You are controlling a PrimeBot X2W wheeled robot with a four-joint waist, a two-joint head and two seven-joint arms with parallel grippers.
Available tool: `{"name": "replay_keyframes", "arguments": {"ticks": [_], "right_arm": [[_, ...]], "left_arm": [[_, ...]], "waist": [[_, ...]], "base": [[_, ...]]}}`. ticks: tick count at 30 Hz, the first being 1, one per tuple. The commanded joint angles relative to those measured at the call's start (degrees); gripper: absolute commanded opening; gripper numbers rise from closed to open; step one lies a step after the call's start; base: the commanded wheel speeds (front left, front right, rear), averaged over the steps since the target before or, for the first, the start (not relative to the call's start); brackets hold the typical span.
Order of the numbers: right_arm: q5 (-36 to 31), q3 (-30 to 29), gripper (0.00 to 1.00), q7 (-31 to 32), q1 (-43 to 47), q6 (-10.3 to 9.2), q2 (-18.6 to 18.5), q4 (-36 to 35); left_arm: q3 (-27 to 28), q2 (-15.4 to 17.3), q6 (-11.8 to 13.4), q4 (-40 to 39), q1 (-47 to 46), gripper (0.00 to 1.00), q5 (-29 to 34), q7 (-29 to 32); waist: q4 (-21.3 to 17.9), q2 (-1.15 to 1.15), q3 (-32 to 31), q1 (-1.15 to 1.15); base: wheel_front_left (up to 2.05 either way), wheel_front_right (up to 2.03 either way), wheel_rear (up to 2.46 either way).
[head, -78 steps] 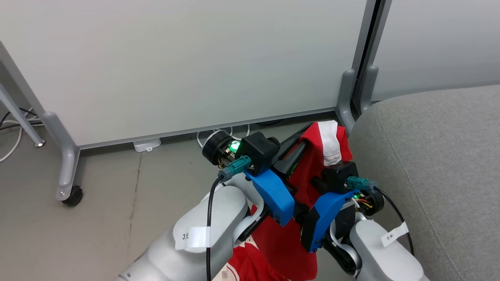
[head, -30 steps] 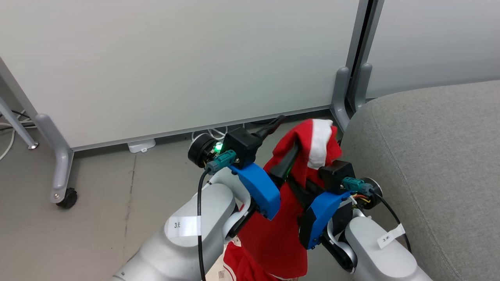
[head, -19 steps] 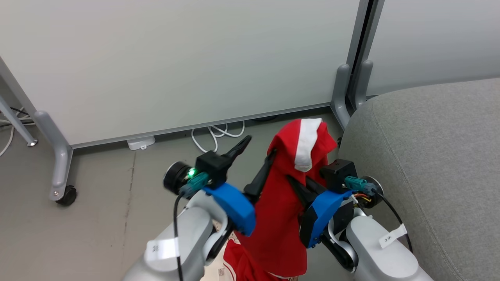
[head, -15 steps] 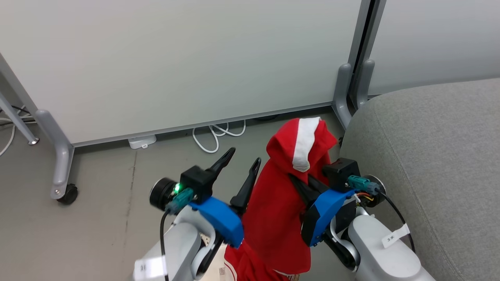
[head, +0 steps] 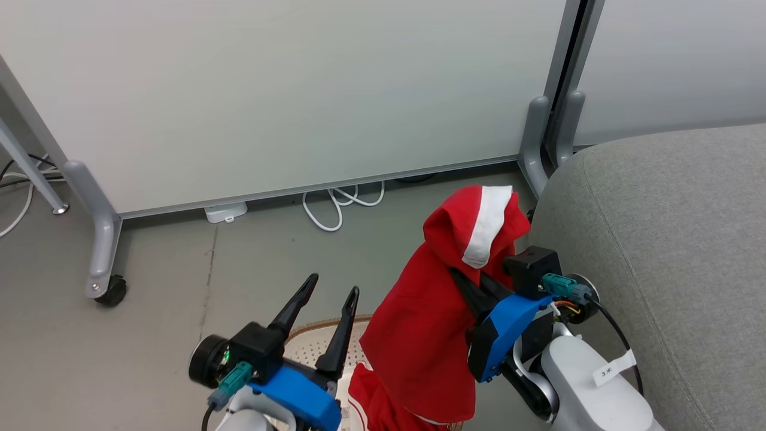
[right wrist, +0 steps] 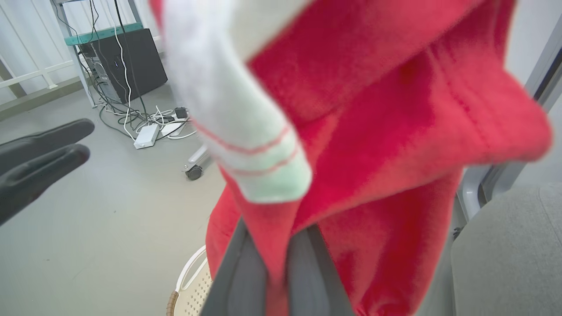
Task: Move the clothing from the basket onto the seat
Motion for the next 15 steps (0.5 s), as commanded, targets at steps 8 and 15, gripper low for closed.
{"name": "replay_keyframes", "arguments": {"ticks": [8,15], "right_arm": [[-0.56,-1.02,0.00,0.69,1.65,0.02,-0.31,-1.81],[-1.01,-1.69,0.00,1.36,2.48,0.02,-0.29,-2.85]], "left_arm": [[4.86,-0.58,-0.60,-1.98,5.25,1.00,2.82,-0.17],[6.36,-1.28,-0.68,-2.25,6.28,1.00,3.66,-0.17]], "waist": [[-0.13,0.00,0.01,0.00],[-0.10,0.00,0.22,0.00]], "base": [[0.00,0.00,0.00],[0.00,0.00,0.00]]}}
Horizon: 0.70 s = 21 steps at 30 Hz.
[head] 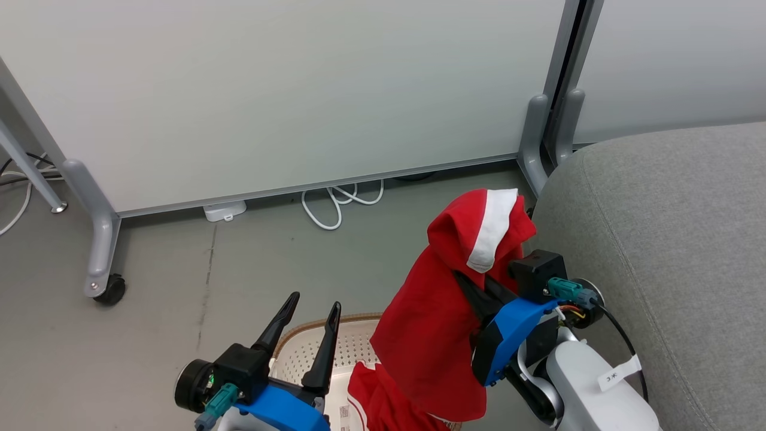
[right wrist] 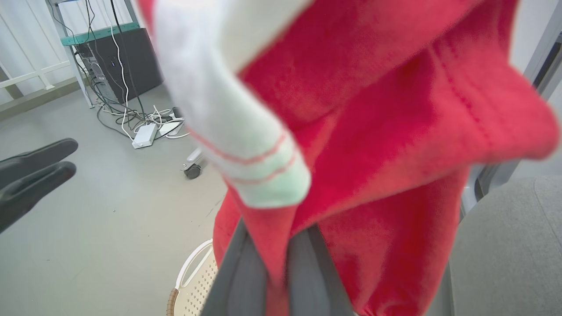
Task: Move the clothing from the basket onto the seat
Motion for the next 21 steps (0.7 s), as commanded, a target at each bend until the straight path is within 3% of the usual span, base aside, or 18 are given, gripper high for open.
{"name": "replay_keyframes", "arguments": {"ticks": [1,11,21], "right_arm": [[-0.08,-0.16,0.00,0.16,0.59,0.02,-0.17,-0.41],[-0.29,-0.30,0.00,0.66,1.11,0.02,-0.03,-1.42],[-0.03,-0.32,0.00,0.99,0.44,0.01,-0.07,-1.79]], "left_arm": [[0.16,0.00,-0.38,-0.24,0.30,1.00,0.05,-0.16],[-0.14,0.03,-0.24,-0.44,0.43,1.00,-0.36,-0.16],[-0.11,0.04,-0.25,-0.95,-0.36,1.00,-0.45,-0.16]], "waist": [[-0.05,0.00,0.05,0.00],[-2.01,0.00,0.27,0.00],[-8.05,0.00,1.54,0.00]], "base": [[0.00,0.00,0.00],[0.00,0.00,0.00],[0.00,0.00,0.00]]}}
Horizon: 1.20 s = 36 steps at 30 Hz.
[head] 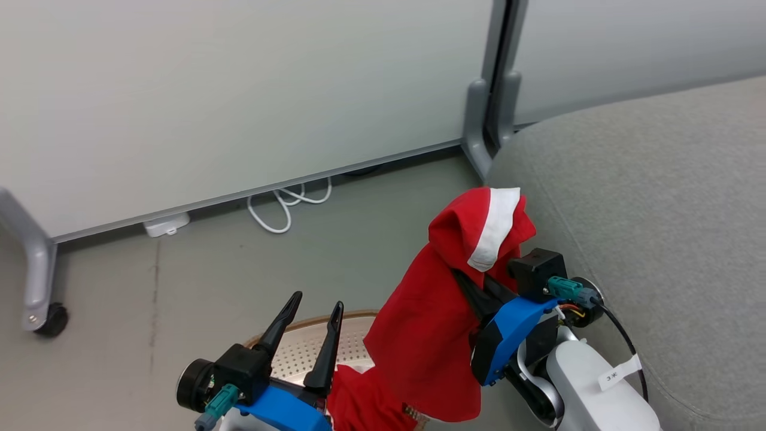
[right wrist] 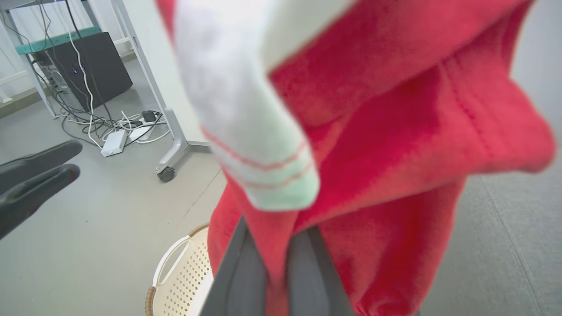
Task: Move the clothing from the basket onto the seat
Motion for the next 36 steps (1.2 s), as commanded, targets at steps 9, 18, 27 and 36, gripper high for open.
{"name": "replay_keyframes", "arguments": {"ticks": [9,18,27,36], "right_arm": [[0.48,0.15,0.00,-0.42,-0.37,0.01,-0.04,0.10],[0.69,-0.14,0.00,-0.70,0.19,0.02,0.00,0.25],[1.15,0.24,0.00,-1.03,0.81,0.02,0.29,0.20],[1.25,-0.14,0.00,-1.14,1.11,0.02,0.43,0.54]], "left_arm": [[0.42,0.07,-0.04,-0.79,-1.03,1.00,0.21,-0.16],[0.16,0.04,-0.04,-0.69,-1.26,1.00,0.36,-0.16],[0.22,0.60,-0.04,-0.57,-1.37,1.00,0.45,-0.16],[0.04,0.36,-0.04,-0.46,-1.31,1.00,0.37,-0.16]], "waist": [[-8.98,0.00,1.67,0.00],[-15.58,0.00,2.31,0.00],[-20.46,0.00,2.59,0.00],[-21.85,0.00,2.47,0.00]], "base": [[0.00,0.00,0.00],[0.00,0.00,0.00],[0.00,0.00,0.00],[0.00,0.00,0.00]]}}
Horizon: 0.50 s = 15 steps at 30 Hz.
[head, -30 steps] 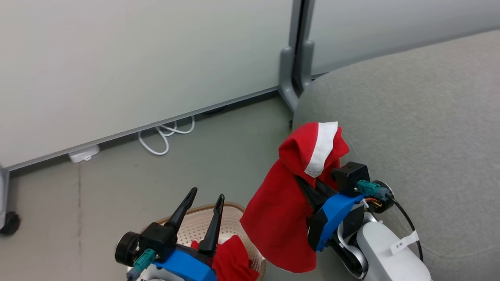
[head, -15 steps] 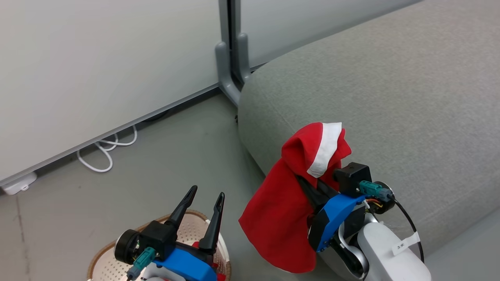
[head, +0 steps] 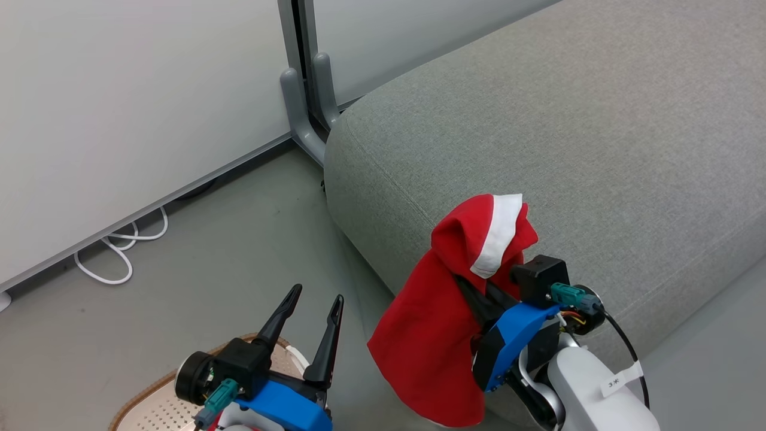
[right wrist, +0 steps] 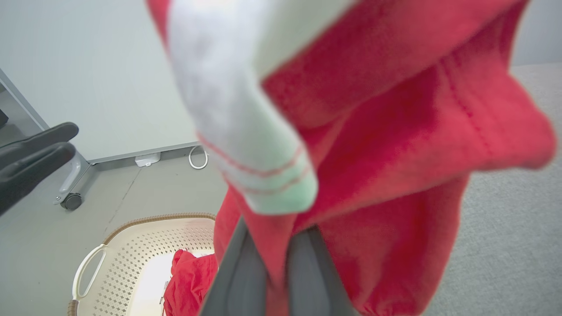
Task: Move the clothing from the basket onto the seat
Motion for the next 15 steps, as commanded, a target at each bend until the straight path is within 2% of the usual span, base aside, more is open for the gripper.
{"name": "replay_keyframes", "arguments": {"ticks": [1,15], "right_arm": [[0.42,-0.28,0.00,-0.36,0.29,0.03,0.17,0.05],[-0.67,-3.21,0.00,0.67,-2.71,0.03,-0.68,-0.90]], "left_arm": [[-0.02,0.13,-0.04,0.10,-0.55,1.00,-0.01,-0.16],[-0.76,0.59,-0.05,-0.21,-1.54,1.00,-0.17,-0.16]], "waist": [[0.05,0.00,-0.02,0.00],[1.57,0.00,1.37,0.00]], "base": [[0.00,0.00,0.00],[0.00,0.00,0.00]]}}
